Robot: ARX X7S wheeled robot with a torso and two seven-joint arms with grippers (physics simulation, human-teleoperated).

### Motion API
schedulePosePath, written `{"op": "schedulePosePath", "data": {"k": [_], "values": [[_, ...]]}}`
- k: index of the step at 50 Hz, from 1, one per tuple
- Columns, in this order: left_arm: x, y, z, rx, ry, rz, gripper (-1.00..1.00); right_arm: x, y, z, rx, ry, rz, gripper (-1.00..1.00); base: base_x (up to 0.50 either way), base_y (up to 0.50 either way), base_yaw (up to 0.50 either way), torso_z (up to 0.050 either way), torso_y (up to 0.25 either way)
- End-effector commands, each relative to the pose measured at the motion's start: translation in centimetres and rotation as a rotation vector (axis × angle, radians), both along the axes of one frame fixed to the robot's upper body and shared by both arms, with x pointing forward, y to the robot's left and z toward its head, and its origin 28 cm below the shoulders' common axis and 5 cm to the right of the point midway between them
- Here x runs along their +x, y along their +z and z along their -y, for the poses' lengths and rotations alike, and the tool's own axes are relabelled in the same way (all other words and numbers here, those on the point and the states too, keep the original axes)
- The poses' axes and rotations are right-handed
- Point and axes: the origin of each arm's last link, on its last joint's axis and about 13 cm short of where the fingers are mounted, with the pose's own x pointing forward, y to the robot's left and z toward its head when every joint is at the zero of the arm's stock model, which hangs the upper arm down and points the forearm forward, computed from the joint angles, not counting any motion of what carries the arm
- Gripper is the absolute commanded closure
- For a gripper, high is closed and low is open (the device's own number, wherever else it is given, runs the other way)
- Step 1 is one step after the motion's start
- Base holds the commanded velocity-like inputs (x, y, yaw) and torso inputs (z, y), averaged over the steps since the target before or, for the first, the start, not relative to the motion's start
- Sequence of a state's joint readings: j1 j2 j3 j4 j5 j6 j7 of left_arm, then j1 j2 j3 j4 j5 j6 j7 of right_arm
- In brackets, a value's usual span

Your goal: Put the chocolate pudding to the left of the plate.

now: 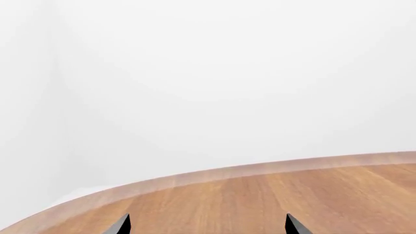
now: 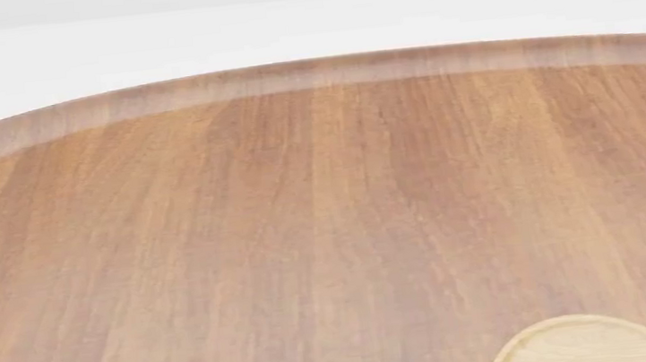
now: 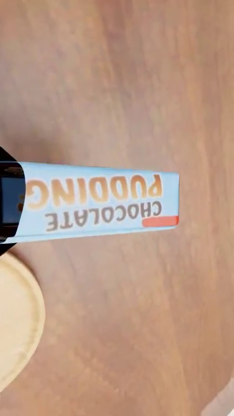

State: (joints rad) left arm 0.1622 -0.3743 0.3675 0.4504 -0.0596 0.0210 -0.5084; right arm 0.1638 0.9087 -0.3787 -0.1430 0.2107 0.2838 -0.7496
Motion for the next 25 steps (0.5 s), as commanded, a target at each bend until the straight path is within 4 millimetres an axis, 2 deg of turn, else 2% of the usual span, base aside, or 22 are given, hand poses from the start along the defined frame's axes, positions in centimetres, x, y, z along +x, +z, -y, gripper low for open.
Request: {"op": "schedulePosePath", "data": {"k": [1, 14, 25], "values": [[-0.1, -0.1, 0.1, 0.001, -0.004, -0.001, -1.00, 0.8, 0.6, 0.0, 0.001, 0.002, 0.025, 1.00, 0.00, 0.00, 0.00, 0.000, 0.000], [-0.1, -0.2, 0.2, 0.003, -0.008, -0.003, -1.00, 1.6, 1.1, 0.1, 0.011, -0.016, 0.032, 1.00, 0.00, 0.00, 0.00, 0.000, 0.000], [0.0, -0.2, 0.2, 0.005, -0.014, -0.005, -1.00, 3.3, 1.3, -0.3, 0.018, -0.020, 0.035, 1.00, 0.00, 0.00, 0.00, 0.000, 0.000]]}}
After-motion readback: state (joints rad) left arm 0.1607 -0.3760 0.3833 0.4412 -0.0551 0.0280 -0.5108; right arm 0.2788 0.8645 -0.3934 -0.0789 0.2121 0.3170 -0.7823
